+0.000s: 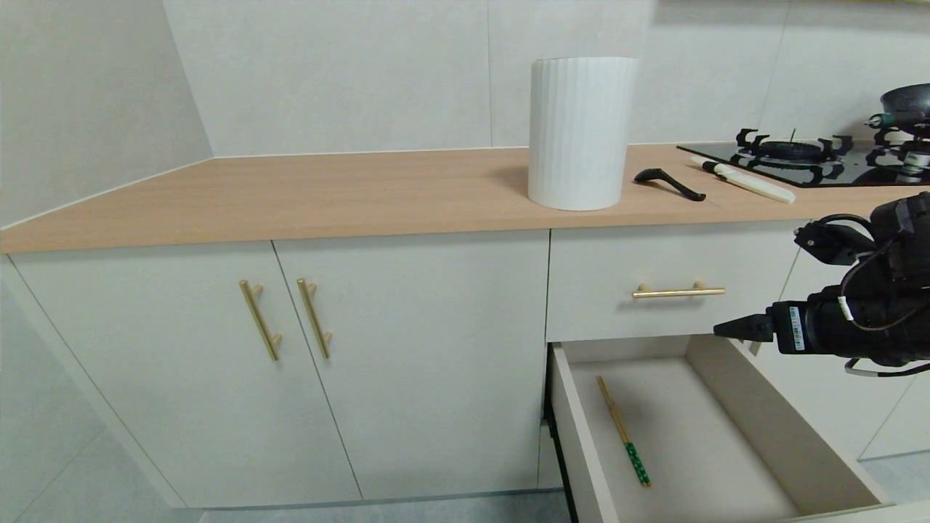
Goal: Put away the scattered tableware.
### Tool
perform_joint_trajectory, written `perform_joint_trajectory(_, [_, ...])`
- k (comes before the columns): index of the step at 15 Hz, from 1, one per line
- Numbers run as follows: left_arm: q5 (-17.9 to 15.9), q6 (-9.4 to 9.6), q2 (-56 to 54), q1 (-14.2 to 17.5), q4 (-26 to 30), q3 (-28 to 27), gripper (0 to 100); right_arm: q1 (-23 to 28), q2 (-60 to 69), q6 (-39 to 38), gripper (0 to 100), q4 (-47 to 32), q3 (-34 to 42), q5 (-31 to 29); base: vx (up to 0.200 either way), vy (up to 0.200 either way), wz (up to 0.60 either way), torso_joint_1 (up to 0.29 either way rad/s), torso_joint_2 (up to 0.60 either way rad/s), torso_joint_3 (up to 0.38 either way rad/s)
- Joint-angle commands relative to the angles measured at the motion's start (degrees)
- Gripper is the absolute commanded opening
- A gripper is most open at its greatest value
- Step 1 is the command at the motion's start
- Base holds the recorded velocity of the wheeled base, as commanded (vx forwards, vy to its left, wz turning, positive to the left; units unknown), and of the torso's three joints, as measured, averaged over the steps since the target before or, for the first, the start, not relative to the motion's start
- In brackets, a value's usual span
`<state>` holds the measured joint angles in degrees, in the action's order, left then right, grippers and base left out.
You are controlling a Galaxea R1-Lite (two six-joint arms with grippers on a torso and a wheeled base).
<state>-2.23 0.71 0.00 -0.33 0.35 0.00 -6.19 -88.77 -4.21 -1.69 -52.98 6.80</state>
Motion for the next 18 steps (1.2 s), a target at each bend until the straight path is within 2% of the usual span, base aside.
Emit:
perform_joint_trajectory(1, [0.03,0.0,0.0,-0.02,0.0,0.0,100,-0.05,0.18,-0.01,100,0.11,-0.02,-0.03,0.0,0.0,0.0,0.056,-0.21,-0.168])
perform_joint_trajectory(4, [-0.05,0.08,0.0,-0.02,0.0,0.0,100,0.04,-0.17,1.48,100,0.82,0.33,-0.03,0.0,0.0,0.0,0.061,-0.25,-0.261])
perform_joint_trajectory(18, [-0.05,0.08,0.0,-0.02,0.0,0.0,100,-0.05,-2.99,1.57,100,0.9,0.33,-0.03,0.0,0.0,0.0,0.192,-0.49,-0.285])
